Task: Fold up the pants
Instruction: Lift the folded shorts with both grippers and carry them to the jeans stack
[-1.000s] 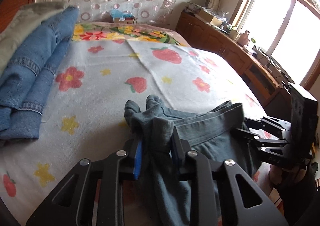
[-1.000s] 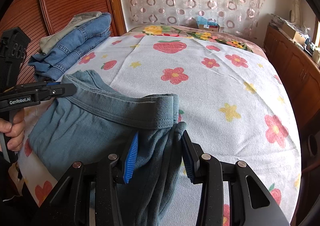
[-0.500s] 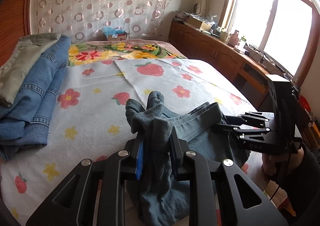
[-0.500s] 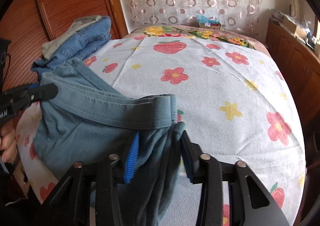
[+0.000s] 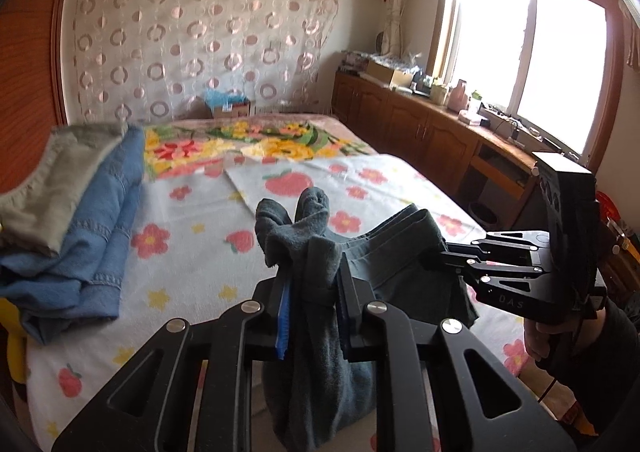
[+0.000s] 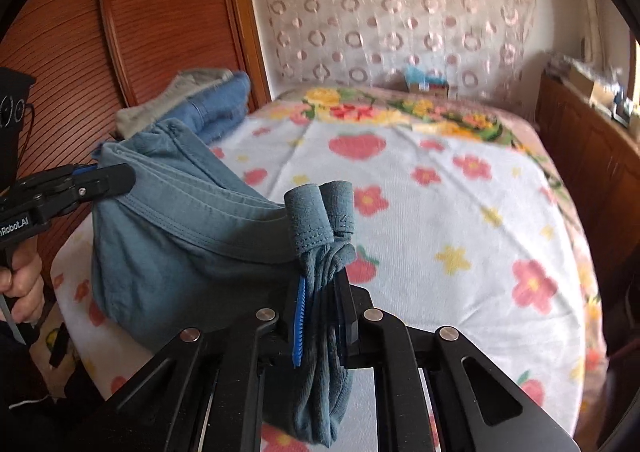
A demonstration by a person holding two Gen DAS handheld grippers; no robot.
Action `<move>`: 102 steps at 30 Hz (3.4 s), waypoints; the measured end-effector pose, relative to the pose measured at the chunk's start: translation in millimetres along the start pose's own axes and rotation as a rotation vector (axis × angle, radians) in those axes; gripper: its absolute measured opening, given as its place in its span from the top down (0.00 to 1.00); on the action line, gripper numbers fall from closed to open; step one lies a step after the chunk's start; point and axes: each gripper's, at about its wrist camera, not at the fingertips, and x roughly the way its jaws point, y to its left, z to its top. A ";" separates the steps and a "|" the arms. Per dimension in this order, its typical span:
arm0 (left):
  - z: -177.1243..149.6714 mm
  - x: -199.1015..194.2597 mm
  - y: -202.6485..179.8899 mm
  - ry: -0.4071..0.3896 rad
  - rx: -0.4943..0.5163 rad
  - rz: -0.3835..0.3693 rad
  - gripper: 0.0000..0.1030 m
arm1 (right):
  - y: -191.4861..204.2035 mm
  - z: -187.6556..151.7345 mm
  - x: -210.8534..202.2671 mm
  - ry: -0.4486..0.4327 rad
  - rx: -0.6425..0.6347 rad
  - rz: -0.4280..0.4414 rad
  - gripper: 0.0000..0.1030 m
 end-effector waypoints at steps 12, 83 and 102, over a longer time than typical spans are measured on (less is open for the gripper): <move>14.9 -27.0 -6.1 -0.081 0.040 0.044 0.81 | 7.2 7.5 -24.6 -0.087 -0.039 0.019 0.89; 75.7 -57.7 201.2 -0.240 -0.182 0.400 0.80 | 60.8 227.2 167.1 -0.220 -0.409 0.196 0.89; 48.2 -42.2 236.2 -0.141 -0.284 0.526 0.80 | 75.0 245.7 244.2 -0.135 -0.444 0.309 0.89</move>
